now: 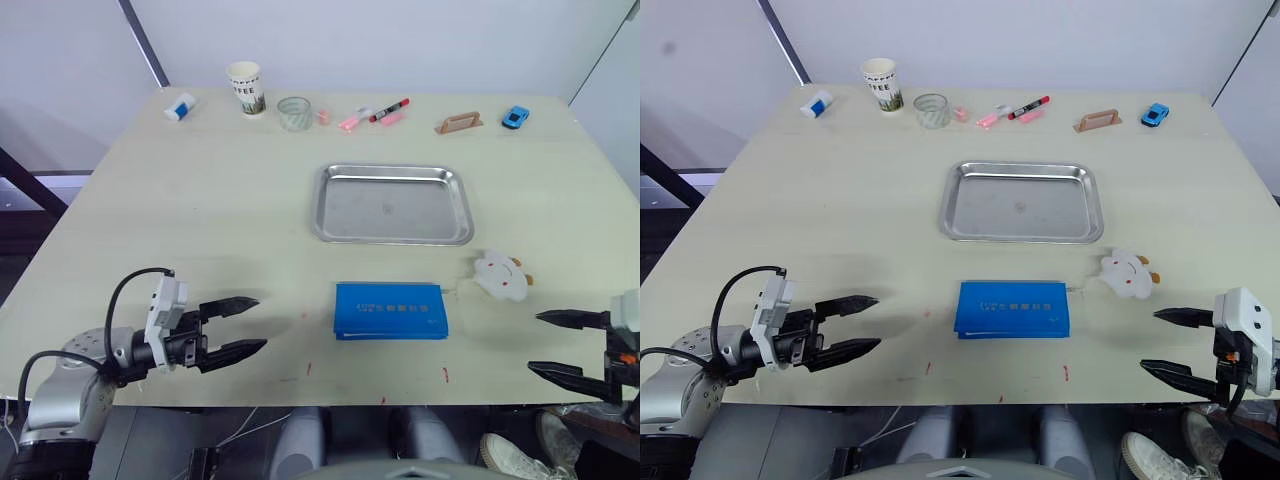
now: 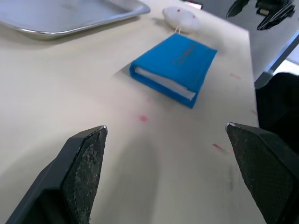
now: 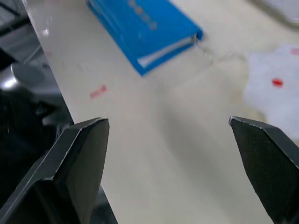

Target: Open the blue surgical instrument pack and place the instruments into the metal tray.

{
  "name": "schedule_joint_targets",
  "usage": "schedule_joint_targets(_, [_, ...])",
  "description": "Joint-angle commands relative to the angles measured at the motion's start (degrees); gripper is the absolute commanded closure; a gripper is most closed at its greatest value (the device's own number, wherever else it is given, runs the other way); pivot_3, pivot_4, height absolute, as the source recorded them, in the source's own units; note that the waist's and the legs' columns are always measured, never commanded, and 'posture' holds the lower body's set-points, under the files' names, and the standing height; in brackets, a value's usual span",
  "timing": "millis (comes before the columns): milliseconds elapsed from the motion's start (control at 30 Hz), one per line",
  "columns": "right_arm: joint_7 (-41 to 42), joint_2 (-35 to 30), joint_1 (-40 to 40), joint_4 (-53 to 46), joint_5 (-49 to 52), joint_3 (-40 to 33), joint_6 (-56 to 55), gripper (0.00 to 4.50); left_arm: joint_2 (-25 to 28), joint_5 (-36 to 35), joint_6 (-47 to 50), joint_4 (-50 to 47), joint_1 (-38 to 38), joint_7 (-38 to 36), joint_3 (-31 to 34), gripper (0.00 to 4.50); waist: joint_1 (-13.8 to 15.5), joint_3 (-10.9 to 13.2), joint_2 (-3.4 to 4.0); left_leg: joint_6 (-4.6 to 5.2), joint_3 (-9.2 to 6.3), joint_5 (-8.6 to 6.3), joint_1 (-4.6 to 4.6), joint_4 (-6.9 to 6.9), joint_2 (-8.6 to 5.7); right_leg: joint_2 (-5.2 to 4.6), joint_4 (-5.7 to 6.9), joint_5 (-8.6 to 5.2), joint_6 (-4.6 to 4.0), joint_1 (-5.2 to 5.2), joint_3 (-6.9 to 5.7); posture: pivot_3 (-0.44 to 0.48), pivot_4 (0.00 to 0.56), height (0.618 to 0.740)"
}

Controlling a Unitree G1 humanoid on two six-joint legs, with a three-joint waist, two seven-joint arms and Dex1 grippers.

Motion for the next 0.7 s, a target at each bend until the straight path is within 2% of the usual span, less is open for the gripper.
schedule_joint_targets(33, [-2.7,0.8,-0.2,-4.3,0.1,0.9,-0.5,0.01,1.1,-2.1,0.8,-4.2,-0.4,-1.1,1.1,0.17,0.0,0.0,0.00,0.00,-0.01,0.00,0.00,0.00,0.00,0.00,0.00,0.00,0.00,0.00,0.00,0.000,0.150,0.740])
schedule_joint_targets(167, [-8.9,2.8,-5.0,-8.7,-3.5,8.4,-2.0,0.01,0.5,-3.6,2.4,-8.3,-1.6,0.1,0.6,0.17,0.0,0.0,-0.01,0.00,-0.03,0.00,0.00,0.00,0.00,0.00,0.00,0.00,0.00,0.00,-0.01,0.000,0.150,0.740])
schedule_joint_targets(233, [-11.7,3.6,-7.5,-9.9,-7.0,12.6,-3.6,0.01,-0.9,-2.4,-0.1,-9.7,-2.3,1.7,0.6,0.17,0.0,0.0,0.00,0.00,-0.03,0.00,-0.01,0.00,-0.01,0.00,0.00,0.00,0.00,-0.01,-0.01,0.000,0.150,0.740])
schedule_joint_targets(400, [-18.3,6.9,-16.2,-8.9,-17.3,25.8,-8.0,0.01,0.5,-5.7,2.8,-10.8,-7.9,-3.0,-2.2,0.17,0.1,0.0,-0.05,-0.01,-0.09,0.00,-0.06,0.03,-0.02,0.02,0.00,0.00,-0.01,-0.01,-0.08,0.000,0.150,0.740])
schedule_joint_targets(567, [-17.4,6.2,-19.7,-6.3,-21.7,32.4,-10.7,0.01,-0.4,-4.6,3.3,-10.4,-12.2,-3.0,-5.6,0.17,0.1,0.0,-0.03,-0.01,-0.09,0.00,-0.08,0.04,-0.05,0.01,-0.02,-0.01,-0.01,-0.01,-0.08,0.000,0.150,0.740])
schedule_joint_targets(700, [-18.0,6.8,-20.9,-5.5,-21.9,33.9,-10.8,0.01,-0.8,-3.7,2.9,-10.3,-13.0,-2.5,-7.4,0.17,0.0,0.0,-0.03,-0.01,-0.09,0.01,-0.09,0.04,-0.04,0.02,-0.04,0.00,-0.01,-0.01,-0.07,0.000,0.150,0.740])
